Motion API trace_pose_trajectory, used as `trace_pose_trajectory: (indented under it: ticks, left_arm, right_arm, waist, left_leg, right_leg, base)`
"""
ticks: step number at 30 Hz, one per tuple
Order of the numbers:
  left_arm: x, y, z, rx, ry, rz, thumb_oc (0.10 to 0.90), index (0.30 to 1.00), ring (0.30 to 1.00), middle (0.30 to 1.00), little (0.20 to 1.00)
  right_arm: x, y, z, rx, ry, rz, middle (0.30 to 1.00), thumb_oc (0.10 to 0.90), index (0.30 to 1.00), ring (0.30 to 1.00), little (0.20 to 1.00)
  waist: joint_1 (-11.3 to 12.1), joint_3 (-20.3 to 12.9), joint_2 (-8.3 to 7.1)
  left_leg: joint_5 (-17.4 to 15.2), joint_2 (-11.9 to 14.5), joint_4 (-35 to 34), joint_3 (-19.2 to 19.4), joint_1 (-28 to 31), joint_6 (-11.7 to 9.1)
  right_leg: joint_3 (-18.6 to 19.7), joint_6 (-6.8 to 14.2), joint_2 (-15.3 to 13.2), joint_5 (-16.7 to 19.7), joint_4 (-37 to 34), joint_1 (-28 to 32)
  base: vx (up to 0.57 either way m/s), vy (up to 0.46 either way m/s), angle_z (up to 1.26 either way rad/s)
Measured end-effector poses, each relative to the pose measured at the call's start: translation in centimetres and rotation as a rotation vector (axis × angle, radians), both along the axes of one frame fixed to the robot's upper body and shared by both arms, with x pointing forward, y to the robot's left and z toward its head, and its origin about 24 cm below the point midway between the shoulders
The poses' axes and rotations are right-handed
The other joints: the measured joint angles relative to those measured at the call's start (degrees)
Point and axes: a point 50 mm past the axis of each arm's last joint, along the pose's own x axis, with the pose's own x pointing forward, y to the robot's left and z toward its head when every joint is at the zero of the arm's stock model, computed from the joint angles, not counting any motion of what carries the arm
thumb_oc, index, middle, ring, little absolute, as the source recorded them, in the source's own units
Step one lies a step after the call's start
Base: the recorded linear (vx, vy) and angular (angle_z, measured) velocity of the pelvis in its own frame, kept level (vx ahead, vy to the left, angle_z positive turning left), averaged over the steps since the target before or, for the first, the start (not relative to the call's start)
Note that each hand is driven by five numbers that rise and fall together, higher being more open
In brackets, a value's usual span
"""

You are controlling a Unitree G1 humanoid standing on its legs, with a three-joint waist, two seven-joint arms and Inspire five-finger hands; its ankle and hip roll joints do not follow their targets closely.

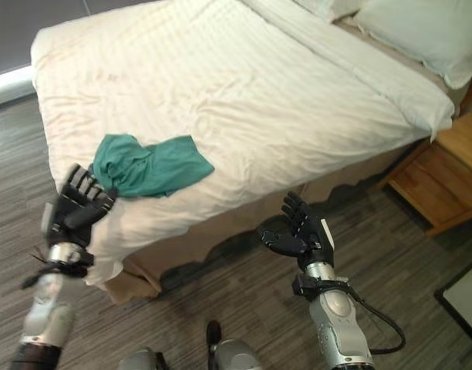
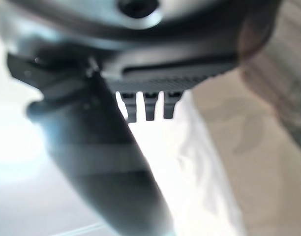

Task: Pick up bed clothes into laundry basket.

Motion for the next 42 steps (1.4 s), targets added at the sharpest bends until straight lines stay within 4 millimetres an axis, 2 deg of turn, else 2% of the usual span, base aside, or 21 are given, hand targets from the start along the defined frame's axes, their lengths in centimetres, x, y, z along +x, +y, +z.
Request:
trace_pose_trajectory:
  ticks: [2,3,5,6,7,8,10,13,15,18,21,22,24,29,35,36,41,42]
  left_arm:
    - [-0.2,1.1,1.1,0.103,-0.012,0.011,0.800,0.900,0.900,0.900,0.900]
    - [-0.2,1.5,1.8,0.145,-0.019,0.012,0.800,0.900,0.900,0.900,0.900]
    - [-0.2,1.6,2.8,0.199,-0.050,0.019,0.800,0.900,0.900,0.900,0.900]
    - [-0.3,1.6,3.2,0.250,-0.052,0.014,0.800,0.900,0.900,0.900,0.900]
    - [-0.3,1.7,3.5,0.304,-0.049,0.009,0.800,0.900,0.900,0.900,0.900]
    - [-0.1,1.9,3.9,0.355,-0.042,0.003,0.800,0.900,0.900,0.900,0.900]
    - [0.5,3.0,5.6,0.576,0.005,-0.013,0.800,0.900,0.900,0.900,0.900]
    - [1.2,3.5,6.6,0.652,0.019,-0.019,0.800,0.900,0.900,0.900,0.900]
    - [2.4,4.5,7.7,0.775,0.082,-0.035,0.800,0.900,0.900,0.900,0.900]
    - [3.5,5.3,9.4,0.980,0.170,-0.073,0.800,0.900,0.900,0.900,0.900]
    - [4.6,5.7,10.2,1.084,0.229,-0.098,0.800,0.900,0.900,0.900,0.900]
    - [4.9,5.6,10.1,1.096,0.242,-0.113,0.800,0.900,0.900,0.900,0.900]
    - [5.0,5.1,8.7,1.106,0.302,-0.191,0.800,0.900,0.900,0.900,0.900]
    - [5.2,5.3,6.3,1.106,0.395,-0.220,0.800,0.900,0.900,0.900,0.900]
    - [4.8,8.0,4.2,1.113,0.567,-0.148,0.800,0.900,0.900,0.900,0.900]
    - [4.7,8.9,3.0,1.093,0.642,-0.116,0.800,0.900,0.900,0.900,0.900]
    - [4.4,9.6,0.7,1.090,0.752,-0.100,0.800,0.900,0.900,0.900,0.900]
    - [4.1,10.0,-0.7,1.031,0.801,-0.081,0.800,0.900,0.900,0.900,0.900]
  right_arm:
    - [-0.4,-0.4,-0.1,-0.023,0.009,0.003,0.900,0.800,0.900,0.900,0.900]
    - [-0.7,-0.7,-0.3,-0.030,0.020,-0.001,0.900,0.800,0.900,0.900,0.900]
    - [-1.9,-1.4,-1.3,-0.030,0.066,-0.028,0.900,0.800,0.900,0.900,0.900]
    - [-2.9,-2.1,-1.9,-0.032,0.101,-0.050,0.900,0.800,0.900,0.900,0.900]
    - [-3.5,-2.5,-2.3,-0.031,0.121,-0.067,0.900,0.800,0.900,0.900,0.900]
    - [-4.0,-2.7,-2.7,-0.029,0.136,-0.080,0.900,0.800,0.900,0.900,0.900]
    - [-4.7,-2.7,-3.4,-0.016,0.170,-0.091,0.900,0.800,0.900,0.900,0.900]
    - [-4.7,-2.3,-3.7,-0.002,0.178,-0.082,0.900,0.800,0.900,0.900,0.900]
    - [-4.3,-1.7,-3.7,0.001,0.181,-0.050,0.900,0.800,0.900,0.900,0.900]
    - [-3.4,-1.0,-3.4,0.004,0.165,-0.010,0.900,0.800,0.900,0.900,0.900]
    - [-3.2,-0.8,-3.3,0.004,0.158,0.007,0.900,0.800,0.900,0.900,0.900]
    - [-3.2,-0.8,-3.3,0.005,0.162,0.011,0.900,0.800,0.900,0.900,0.900]
    - [-3.3,-0.6,-3.7,0.007,0.176,0.020,0.900,0.800,0.900,0.900,0.900]
    - [-3.8,-0.5,-4.6,0.008,0.219,0.027,0.900,0.800,0.900,0.900,0.900]
    - [-3.9,-0.4,-4.6,0.001,0.223,0.030,0.900,0.800,0.900,0.900,0.900]
    - [-3.9,-0.3,-4.7,0.002,0.225,0.036,0.900,0.800,0.900,0.900,0.900]
    - [-4.3,-0.3,-5.1,0.004,0.249,0.034,0.900,0.800,0.900,0.900,0.900]
    - [-4.3,-0.1,-5.2,0.006,0.257,0.045,0.900,0.800,0.900,0.900,0.900]
  waist:
    - [0.0,-1.0,1.64]
    - [0.0,-1.3,2.52]
    - [-1.1,-2.3,4.15]
    - [-2.2,-3.0,5.63]
    - [-3.4,-3.2,6.40]
    - [-3.9,-3.2,6.46]
    - [-4.6,-3.2,6.14]
    - [-4.7,-3.3,5.94]
    - [-4.7,-3.3,5.79]
    - [-4.9,-3.4,5.51]
    - [-4.9,-3.4,5.54]
    - [-5.0,-3.4,5.54]
    - [-6.5,-3.4,5.52]
    - [-6.9,-3.4,5.52]
    - [-7.0,-3.5,5.54]
    - [-6.9,-3.5,5.59]
    - [-7.2,-3.7,5.32]
    - [-7.2,-3.9,5.27]
  left_leg:
    - [2.9,-1.6,-9.3,-3.3,0.3,0.0]
    - [4.4,-2.3,-11.1,-4.8,0.3,0.7]
    - [6.5,-3.7,-12.5,-5.0,2.4,1.6]
    - [9.5,-4.3,-16.1,-5.0,5.9,2.1]
    - [9.3,-4.6,-20.0,-4.4,8.8,3.4]
    - [9.8,-5.2,-22.0,-4.3,10.3,4.2]
    - [9.6,-6.9,-22.8,-3.8,11.0,5.1]
    - [9.6,-8.5,-22.8,-4.1,11.0,5.1]
    - [9.6,-9.1,-22.8,-4.3,11.0,5.1]
    - [9.5,-9.3,-22.8,-3.9,11.0,5.2]
    - [9.3,-8.8,-22.9,-2.8,10.4,5.4]
    - [9.3,-8.6,-22.9,-2.8,10.1,5.4]
    - [9.3,-8.2,-22.9,-2.6,9.4,5.4]
    - [9.3,-8.2,-23.0,-2.4,8.7,5.4]
    - [9.3,-8.2,-22.9,-1.6,8.4,5.4]
    - [9.3,-8.1,-22.9,-1.2,8.3,5.4]
    - [9.6,-7.9,-22.9,-0.2,6.5,5.8]
    - [9.6,-7.8,-22.9,0.4,6.3,5.8]
  right_leg:
    - [1.1,1.2,0.1,-0.4,-1.2,1.3]
    - [1.4,1.4,0.1,-0.6,-1.4,1.4]
    - [1.3,2.5,-0.2,-1.2,-2.4,3.1]
    - [1.6,3.8,0.1,-2.0,-2.4,3.8]
    - [1.8,4.9,0.1,-2.7,-2.3,4.7]
    - [2.0,5.7,-0.3,-3.2,-2.1,5.1]
    - [3.0,8.8,-2.4,-4.4,0.6,3.6]
    - [3.8,9.7,-4.0,-4.4,0.4,3.5]
    - [4.4,11.4,-4.6,-3.4,-1.3,4.3]
    - [4.6,11.5,-4.9,-2.6,-3.8,5.1]
    - [5.3,10.3,-4.3,-1.9,-5.2,4.9]
    - [5.6,10.1,-4.1,-1.7,-5.2,4.6]
    - [5.8,9.3,-3.7,-1.2,-5.2,3.7]
    - [6.1,9.0,-3.7,-0.7,-5.2,2.8]
    - [7.1,9.1,-3.7,-0.3,-5.2,2.1]
    - [7.4,9.0,-3.7,-0.3,-5.2,1.8]
    - [7.7,9.3,-3.6,0.4,-5.2,-0.4]
    - [8.1,9.4,-3.6,0.4,-5.2,-0.7]
  base:
    - [0.18,0.102,-0.33]
    - [0.17,0.086,-0.32]
    - [0.16,0.085,-0.08]
    - [0.13,0.078,0.08]
    - [0.11,0.070,0.04]
    - [0.09,0.070,-0.05]
    - [0.07,0.057,-0.14]
    - [0.04,0.035,-0.07]
    - [0.04,0.036,-0.01]
    - [0.05,0.034,-0.05]
    - [0.02,0.022,-0.20]
    - [0.02,0.025,-0.14]
    - [0.02,0.023,-0.11]
    - [0.01,0.007,-0.03]
    - [0.01,0.011,-0.07]
    - [0.01,0.015,-0.11]
    - [0.00,0.013,-0.09]
    - [0.00,0.013,-0.21]
